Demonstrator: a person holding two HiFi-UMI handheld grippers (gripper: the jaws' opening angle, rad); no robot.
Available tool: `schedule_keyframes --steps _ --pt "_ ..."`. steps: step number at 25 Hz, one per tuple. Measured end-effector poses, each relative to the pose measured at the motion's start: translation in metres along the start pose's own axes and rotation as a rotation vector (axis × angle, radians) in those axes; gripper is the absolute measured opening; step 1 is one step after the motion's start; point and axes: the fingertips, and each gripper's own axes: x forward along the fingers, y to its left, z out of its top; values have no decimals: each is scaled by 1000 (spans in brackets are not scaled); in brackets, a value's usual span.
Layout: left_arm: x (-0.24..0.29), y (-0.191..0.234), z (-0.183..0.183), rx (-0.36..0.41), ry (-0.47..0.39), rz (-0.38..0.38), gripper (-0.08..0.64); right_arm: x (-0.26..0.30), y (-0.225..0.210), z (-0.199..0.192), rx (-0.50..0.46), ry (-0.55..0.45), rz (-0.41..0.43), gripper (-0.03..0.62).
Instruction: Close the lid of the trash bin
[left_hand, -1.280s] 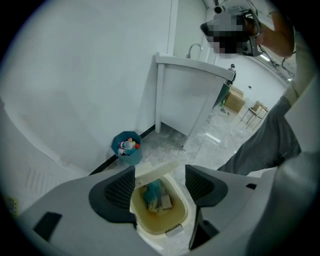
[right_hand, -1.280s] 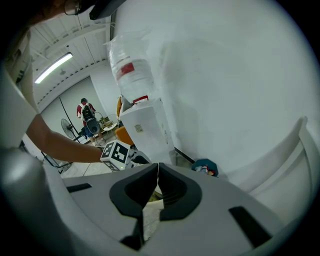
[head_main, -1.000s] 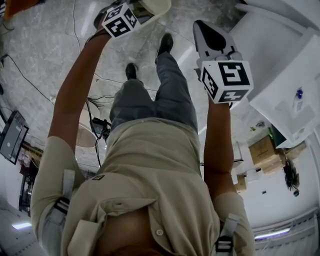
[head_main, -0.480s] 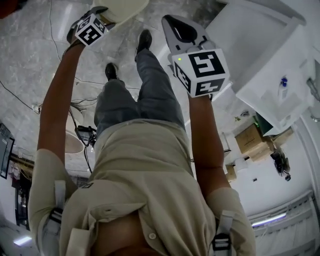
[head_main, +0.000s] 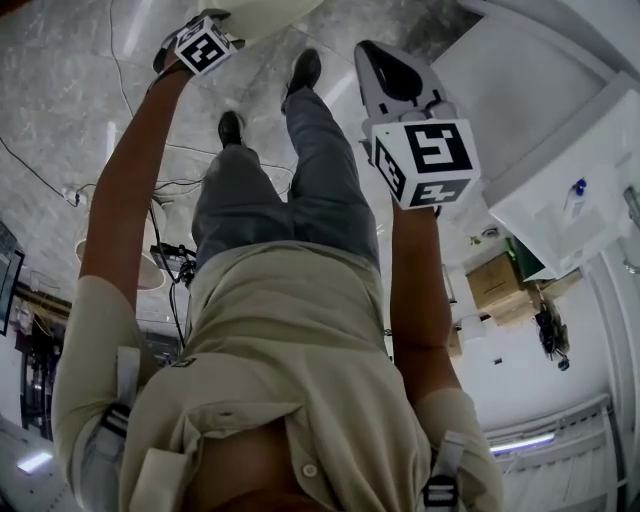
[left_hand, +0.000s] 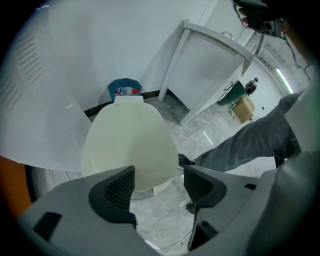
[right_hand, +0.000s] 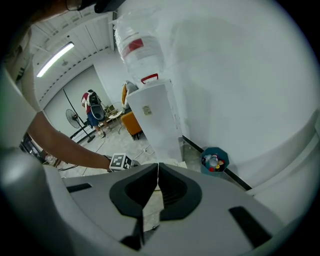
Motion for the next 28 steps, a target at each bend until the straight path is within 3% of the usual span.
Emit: schedule_keyframes --steps 3,7,11,15,28 --pt "12 4 -9 -12 22 -11 304 7 0 -8 9 8 2 25" --pt "19 20 -7 22 32 45 304 13 -7 -16 19 18 1 25" --pt "33 24 -12 13 49 36 304 17 -15 -23 25 19 -8 25" --pt "35 37 -9 30 48 76 304 21 -21 -27 37 19 -11 25" --pt "39 39 -9 -2 48 94 306 17 -25 -35 35 11 -4 25"
